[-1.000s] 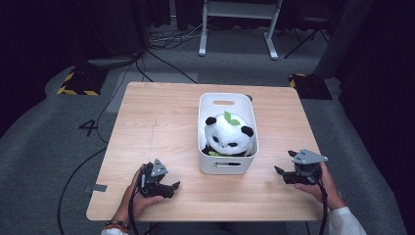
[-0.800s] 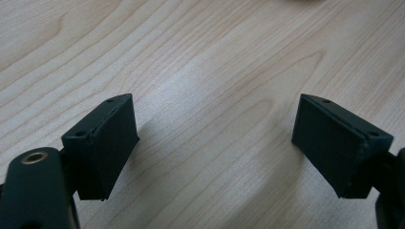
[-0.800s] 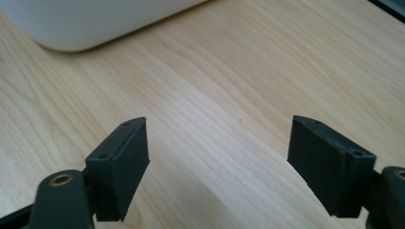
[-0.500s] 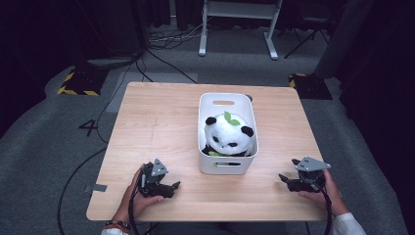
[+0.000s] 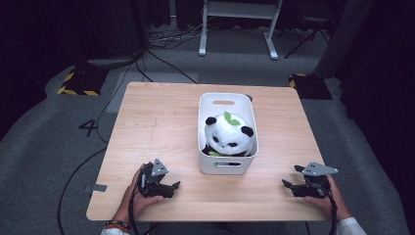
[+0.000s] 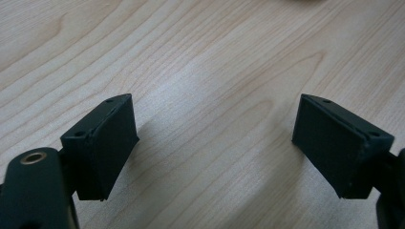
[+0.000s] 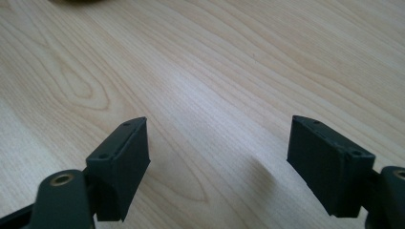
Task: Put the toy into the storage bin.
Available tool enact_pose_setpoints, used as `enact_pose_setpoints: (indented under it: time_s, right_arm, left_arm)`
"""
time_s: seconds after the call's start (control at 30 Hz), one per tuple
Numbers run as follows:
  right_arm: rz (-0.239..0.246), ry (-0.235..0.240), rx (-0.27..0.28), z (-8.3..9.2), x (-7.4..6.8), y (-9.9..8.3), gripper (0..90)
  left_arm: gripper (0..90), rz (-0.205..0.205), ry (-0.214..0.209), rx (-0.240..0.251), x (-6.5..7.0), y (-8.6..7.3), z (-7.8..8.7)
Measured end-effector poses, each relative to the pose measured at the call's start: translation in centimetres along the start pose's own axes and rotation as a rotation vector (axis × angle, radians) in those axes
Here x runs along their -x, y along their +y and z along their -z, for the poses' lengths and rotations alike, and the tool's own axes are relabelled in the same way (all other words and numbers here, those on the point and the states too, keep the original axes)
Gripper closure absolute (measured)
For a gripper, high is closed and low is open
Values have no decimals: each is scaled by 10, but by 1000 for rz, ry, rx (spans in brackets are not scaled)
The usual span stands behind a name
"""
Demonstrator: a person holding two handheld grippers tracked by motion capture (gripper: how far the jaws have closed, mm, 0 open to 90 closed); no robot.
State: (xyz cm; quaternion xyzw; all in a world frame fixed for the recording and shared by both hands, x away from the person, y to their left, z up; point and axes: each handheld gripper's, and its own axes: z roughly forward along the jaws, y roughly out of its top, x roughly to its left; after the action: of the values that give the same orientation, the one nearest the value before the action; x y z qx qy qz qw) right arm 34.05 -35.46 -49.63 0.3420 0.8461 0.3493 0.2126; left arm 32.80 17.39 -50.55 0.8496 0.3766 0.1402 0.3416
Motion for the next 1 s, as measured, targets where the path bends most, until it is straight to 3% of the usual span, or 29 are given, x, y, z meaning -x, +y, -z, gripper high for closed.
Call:
enact_pose_setpoints:
  time_s: [0.2,0.33,1.0]
  right_arm:
    - [-50,12,2,1,1,-10,220]
    - [-119,33,1,2,4,-14,218]
    - [-115,36,0,2,4,-14,209]
  left_arm:
    - [153,1,0,0,0,0,0]
    - [151,3,0,0,0,0,0]
    - [150,4,0,1,0,1,-1]
